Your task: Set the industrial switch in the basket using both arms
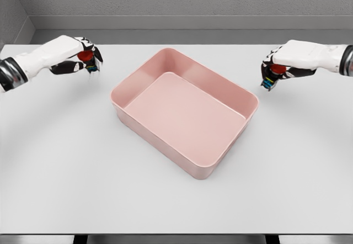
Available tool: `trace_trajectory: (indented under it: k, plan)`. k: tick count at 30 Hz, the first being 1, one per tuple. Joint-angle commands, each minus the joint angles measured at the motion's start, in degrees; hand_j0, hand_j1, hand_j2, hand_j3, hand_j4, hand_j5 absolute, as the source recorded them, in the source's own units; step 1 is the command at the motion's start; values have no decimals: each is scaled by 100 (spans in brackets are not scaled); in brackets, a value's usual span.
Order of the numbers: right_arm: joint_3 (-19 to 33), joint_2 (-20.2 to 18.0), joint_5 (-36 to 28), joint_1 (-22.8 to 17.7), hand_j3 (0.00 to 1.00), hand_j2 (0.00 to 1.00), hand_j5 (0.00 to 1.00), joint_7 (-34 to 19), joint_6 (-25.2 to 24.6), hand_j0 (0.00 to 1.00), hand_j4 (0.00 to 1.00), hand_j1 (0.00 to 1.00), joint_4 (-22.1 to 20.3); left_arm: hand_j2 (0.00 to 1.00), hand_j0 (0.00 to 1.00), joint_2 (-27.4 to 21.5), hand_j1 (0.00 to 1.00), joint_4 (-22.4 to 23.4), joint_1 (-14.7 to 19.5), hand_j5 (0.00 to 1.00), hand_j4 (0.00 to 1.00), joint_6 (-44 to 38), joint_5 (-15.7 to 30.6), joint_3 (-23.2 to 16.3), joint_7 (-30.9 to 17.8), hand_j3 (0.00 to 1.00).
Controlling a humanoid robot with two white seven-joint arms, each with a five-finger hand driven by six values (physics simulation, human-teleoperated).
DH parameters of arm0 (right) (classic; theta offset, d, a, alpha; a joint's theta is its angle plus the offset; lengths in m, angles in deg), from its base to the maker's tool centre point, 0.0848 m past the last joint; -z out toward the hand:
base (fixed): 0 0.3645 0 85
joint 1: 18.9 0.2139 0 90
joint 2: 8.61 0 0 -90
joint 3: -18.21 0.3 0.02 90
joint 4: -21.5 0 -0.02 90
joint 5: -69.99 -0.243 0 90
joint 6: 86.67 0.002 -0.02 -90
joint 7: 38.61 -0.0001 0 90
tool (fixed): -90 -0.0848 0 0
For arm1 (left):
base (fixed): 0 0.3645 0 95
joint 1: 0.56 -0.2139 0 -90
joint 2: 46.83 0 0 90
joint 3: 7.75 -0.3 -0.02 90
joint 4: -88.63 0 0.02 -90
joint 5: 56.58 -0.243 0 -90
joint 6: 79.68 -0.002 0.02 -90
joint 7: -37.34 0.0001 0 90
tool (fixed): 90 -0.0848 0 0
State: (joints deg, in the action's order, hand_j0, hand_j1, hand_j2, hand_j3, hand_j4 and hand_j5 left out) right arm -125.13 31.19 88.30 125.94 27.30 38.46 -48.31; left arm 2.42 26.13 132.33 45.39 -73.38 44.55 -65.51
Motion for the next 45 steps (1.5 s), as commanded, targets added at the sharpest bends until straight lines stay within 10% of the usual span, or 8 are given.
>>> trace_trajectory:
  k: [1,15,38,40,42,45]
  plan:
    - [16,-165,-47,0,46,46,46,1,-14,46,46,46,-200,50,50,-29,50,-88,0,50,50,-7,46,9,3,50]
    - [122,-482,-47,70,46,46,46,-254,-14,46,46,46,-1325,50,50,15,50,-712,176,50,50,-7,169,26,3,50]
    - [113,-201,-56,194,46,46,46,-254,-14,46,46,46,-1897,51,51,191,51,-2733,-167,51,51,-7,98,-97,-112,51]
    - [104,-130,-56,194,46,46,46,-254,-14,46,46,46,-1905,62,62,226,62,-2794,-167,62,62,-7,81,-115,-112,62]
    - [104,-60,-56,194,46,46,46,-254,-14,46,46,46,-1905,100,100,261,100,-2944,-123,100,100,-7,98,-106,-103,100]
    - [96,-7,-56,194,46,46,46,-254,-14,46,46,46,-1905,100,100,261,100,-3032,-114,100,100,-7,116,-79,-77,100]
